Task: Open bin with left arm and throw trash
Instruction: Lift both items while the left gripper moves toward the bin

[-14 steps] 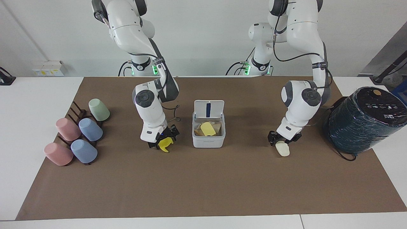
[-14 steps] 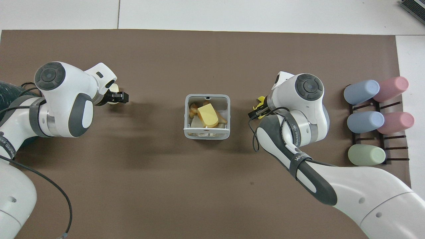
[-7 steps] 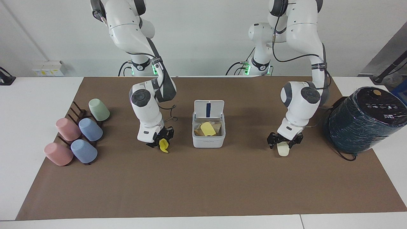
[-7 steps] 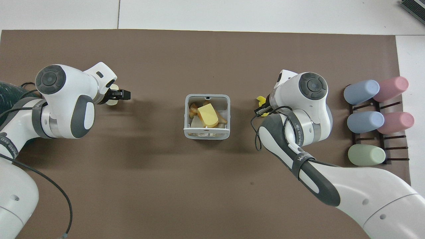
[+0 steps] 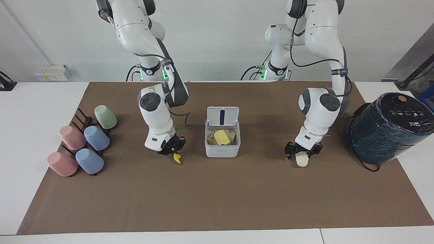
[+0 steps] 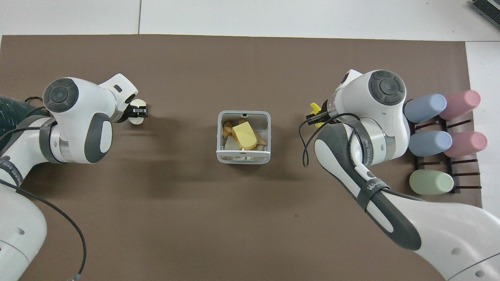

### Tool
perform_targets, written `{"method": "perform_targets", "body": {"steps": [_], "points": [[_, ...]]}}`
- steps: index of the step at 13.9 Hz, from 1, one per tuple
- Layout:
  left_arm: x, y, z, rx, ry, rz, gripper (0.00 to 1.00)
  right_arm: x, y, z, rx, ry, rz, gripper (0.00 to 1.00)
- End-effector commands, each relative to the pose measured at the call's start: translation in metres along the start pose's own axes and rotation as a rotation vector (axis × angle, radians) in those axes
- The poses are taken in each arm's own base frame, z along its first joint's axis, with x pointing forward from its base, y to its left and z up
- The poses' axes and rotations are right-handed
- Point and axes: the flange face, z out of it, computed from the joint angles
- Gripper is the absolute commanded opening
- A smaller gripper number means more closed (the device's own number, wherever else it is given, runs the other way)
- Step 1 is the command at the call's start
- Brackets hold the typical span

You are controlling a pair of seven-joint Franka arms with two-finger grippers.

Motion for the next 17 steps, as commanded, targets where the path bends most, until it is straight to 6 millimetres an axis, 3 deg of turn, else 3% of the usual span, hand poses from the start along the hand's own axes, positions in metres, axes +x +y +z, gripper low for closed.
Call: {"method": "perform_targets", "body": {"steps": [1,2,5,8,10,14,17], "points": [[-0.001,-0.002,0.000,0.003,0.017,0.007,0.04,-0.003,0.022,-0.044,-0.009,0.016,0.072,0.00],[0.000,-0.003,-0.002,0.003,0.019,0.007,0.00,-0.006,0.030,-0.055,-0.012,0.020,0.084,0.00],[0.012,-0.001,-0.015,0.002,0.022,0.007,0.00,-0.006,0.039,-0.078,-0.015,0.021,0.101,0.00],[0.043,0.014,-0.066,-0.008,-0.054,0.004,0.00,0.002,0.039,-0.115,-0.011,-0.008,0.149,0.00],[0.048,0.039,-0.093,-0.021,-0.094,-0.013,0.00,0.006,0.035,-0.135,-0.011,-0.011,0.154,0.00],[0.036,0.142,-0.138,-0.063,-0.127,-0.152,0.00,0.008,0.021,-0.166,-0.011,-0.031,0.182,0.00],[0.012,0.223,-0.148,-0.113,-0.145,-0.269,0.00,0.006,-0.003,-0.170,-0.020,-0.047,0.213,0.00]]}}
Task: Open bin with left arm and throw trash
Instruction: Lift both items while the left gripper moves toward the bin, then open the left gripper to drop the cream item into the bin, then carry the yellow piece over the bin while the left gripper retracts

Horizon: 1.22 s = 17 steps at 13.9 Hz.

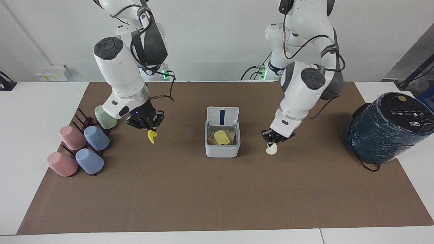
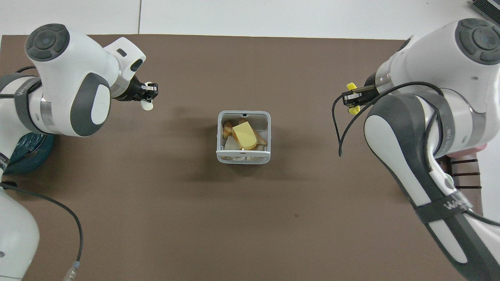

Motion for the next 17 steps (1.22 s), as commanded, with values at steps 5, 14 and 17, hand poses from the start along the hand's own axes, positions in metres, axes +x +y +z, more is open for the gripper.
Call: {"method": "perform_targets", "body": {"steps": [5,14,17], "points": [[-0.071,0.093,0.005,-0.065,-0.062,-0.026,0.17,-0.014,-0.047,-0.004,-0.002,-0.020,0.038,0.00],[-0.088,0.092,0.006,0.003,-0.136,0.012,0.96,-0.016,-0.056,0.001,0.003,-0.017,0.027,0.00],[-0.066,0.070,-0.022,0.023,-0.135,-0.021,0.95,-0.020,-0.076,0.002,0.009,-0.010,0.058,0.00]]}}
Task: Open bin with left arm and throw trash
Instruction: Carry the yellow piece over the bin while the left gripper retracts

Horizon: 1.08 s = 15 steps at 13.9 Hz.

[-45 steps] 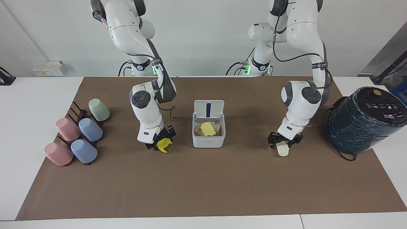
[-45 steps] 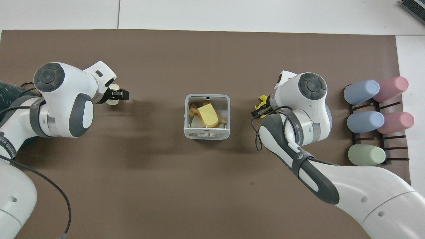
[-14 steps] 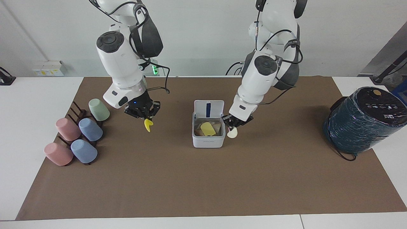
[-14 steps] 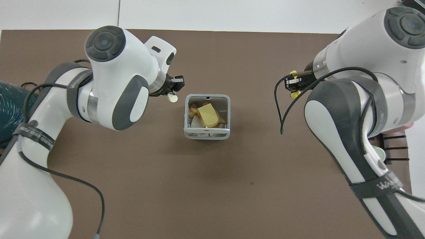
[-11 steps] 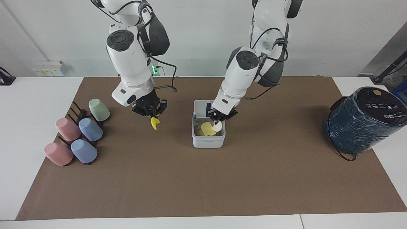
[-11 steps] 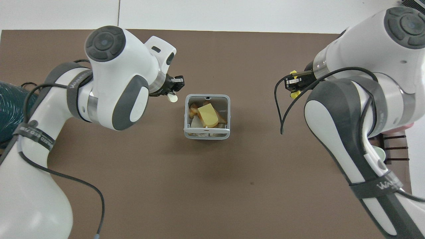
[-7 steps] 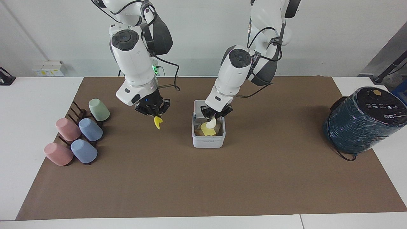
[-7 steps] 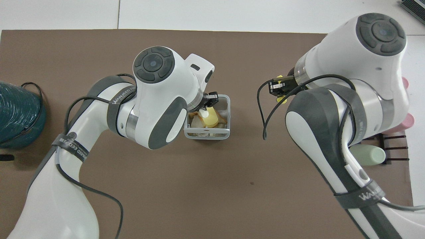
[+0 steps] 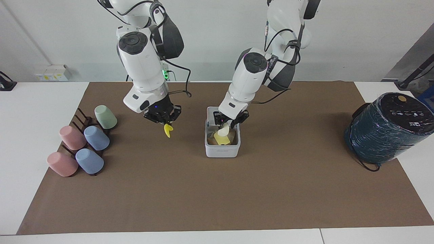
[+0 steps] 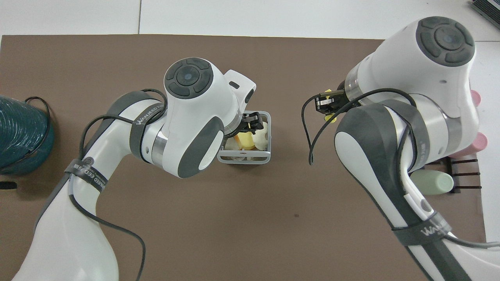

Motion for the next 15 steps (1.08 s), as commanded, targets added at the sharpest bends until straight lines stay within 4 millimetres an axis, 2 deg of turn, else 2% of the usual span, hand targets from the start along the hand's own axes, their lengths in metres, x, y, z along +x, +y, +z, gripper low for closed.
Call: {"method": "perform_targets", "body": {"steps": [1,4,6,7,9,10,12,14,15], "points": [[0.024,-0.040,-0.050,0.035,0.006,-0.026,0.95,-0.011,-0.031,-0.001,0.012,0.020,0.053,0.00],[0.062,-0.122,-0.112,0.069,-0.028,0.009,0.92,-0.014,-0.079,0.016,0.039,0.052,0.084,0.00],[0.083,-0.188,-0.133,0.065,-0.053,0.017,0.91,-0.012,-0.109,0.031,0.110,0.074,0.123,0.00],[0.085,-0.220,-0.150,0.058,-0.052,0.027,0.90,-0.011,-0.124,0.041,0.151,0.070,0.134,0.00],[0.084,-0.267,-0.171,0.087,-0.056,0.074,0.90,-0.014,-0.144,0.060,0.175,0.051,0.131,0.00],[0.083,-0.281,-0.177,0.110,-0.055,0.095,0.90,-0.017,-0.155,0.070,0.187,0.036,0.145,0.00],[0.074,-0.291,-0.192,0.112,-0.038,0.116,0.90,-0.018,-0.160,0.086,0.190,0.007,0.157,0.00],[0.061,-0.296,-0.182,0.130,-0.069,0.115,0.91,-0.019,-0.162,0.092,0.186,-0.003,0.157,0.00],[0.056,-0.295,-0.177,0.153,-0.079,0.121,0.91,-0.018,-0.162,0.103,0.184,-0.020,0.162,0.00]]}}
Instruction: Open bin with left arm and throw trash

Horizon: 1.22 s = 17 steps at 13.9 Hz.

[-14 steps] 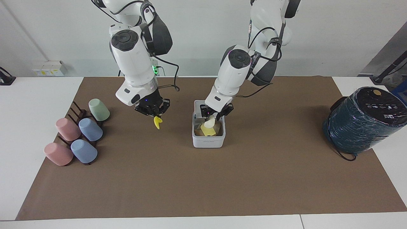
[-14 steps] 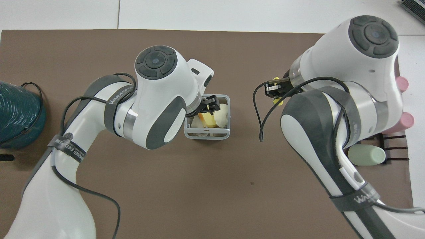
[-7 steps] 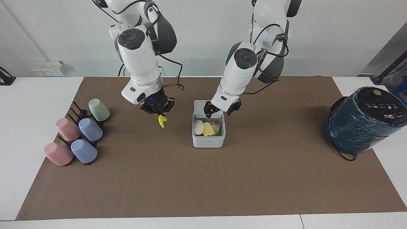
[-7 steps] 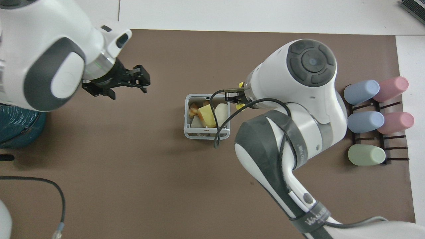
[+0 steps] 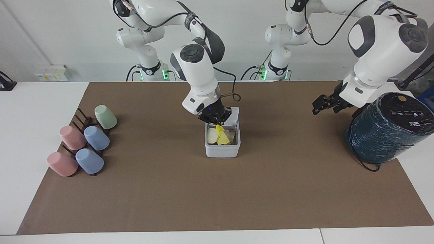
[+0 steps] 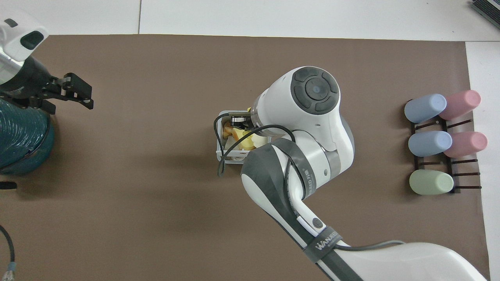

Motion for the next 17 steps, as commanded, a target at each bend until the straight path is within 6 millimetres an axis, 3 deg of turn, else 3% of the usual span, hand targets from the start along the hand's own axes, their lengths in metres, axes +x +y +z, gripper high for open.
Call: {"method": "perform_targets", "body": {"steps": [1,5,7,10,12,13,17], "points": [[-0.021,0.004,0.012,0.053,-0.032,0.024,0.92,0.003,0.001,0.020,0.022,-0.026,0.039,0.00],[-0.022,0.002,0.016,0.053,-0.036,0.026,1.00,0.003,-0.002,0.038,0.021,-0.033,0.036,0.03],[-0.018,0.005,0.014,0.051,-0.005,0.029,1.00,0.000,-0.004,0.039,0.023,-0.042,0.037,0.39],[-0.011,0.009,0.014,0.046,0.055,0.035,1.00,-0.002,-0.002,0.041,0.010,-0.063,0.036,0.55],[-0.010,0.020,0.029,0.042,0.115,0.053,1.00,-0.002,-0.001,0.042,0.008,-0.067,0.038,0.75],[-0.013,0.026,0.039,0.039,0.141,0.064,1.00,-0.001,0.000,0.038,0.011,-0.063,0.040,1.00],[-0.016,0.016,0.041,0.038,0.143,0.050,1.00,0.001,0.001,0.000,0.029,-0.029,0.040,1.00]]}}
